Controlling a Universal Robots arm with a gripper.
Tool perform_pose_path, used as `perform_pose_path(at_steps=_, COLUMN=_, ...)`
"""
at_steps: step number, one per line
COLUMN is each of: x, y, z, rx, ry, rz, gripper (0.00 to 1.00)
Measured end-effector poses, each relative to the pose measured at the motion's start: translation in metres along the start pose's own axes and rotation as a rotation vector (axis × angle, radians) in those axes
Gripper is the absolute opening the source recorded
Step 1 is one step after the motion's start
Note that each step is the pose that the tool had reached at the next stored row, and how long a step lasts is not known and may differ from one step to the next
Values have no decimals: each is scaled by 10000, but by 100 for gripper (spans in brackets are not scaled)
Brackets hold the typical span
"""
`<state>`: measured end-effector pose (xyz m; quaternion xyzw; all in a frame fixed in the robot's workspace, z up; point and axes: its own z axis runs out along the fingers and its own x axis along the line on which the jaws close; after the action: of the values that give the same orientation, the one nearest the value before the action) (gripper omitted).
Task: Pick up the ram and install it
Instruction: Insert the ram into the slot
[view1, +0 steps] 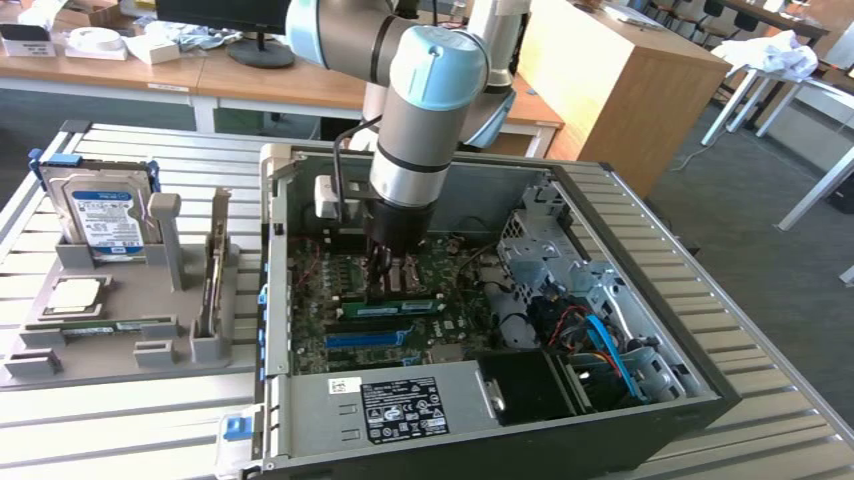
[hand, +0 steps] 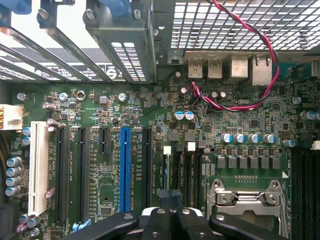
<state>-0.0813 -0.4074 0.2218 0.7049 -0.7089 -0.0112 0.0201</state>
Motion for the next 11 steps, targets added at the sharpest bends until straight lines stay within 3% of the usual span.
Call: perform_pose_path(at_steps=11, x=2, y=8, z=-170, rx=-4, ry=1, rz=0, gripper=10)
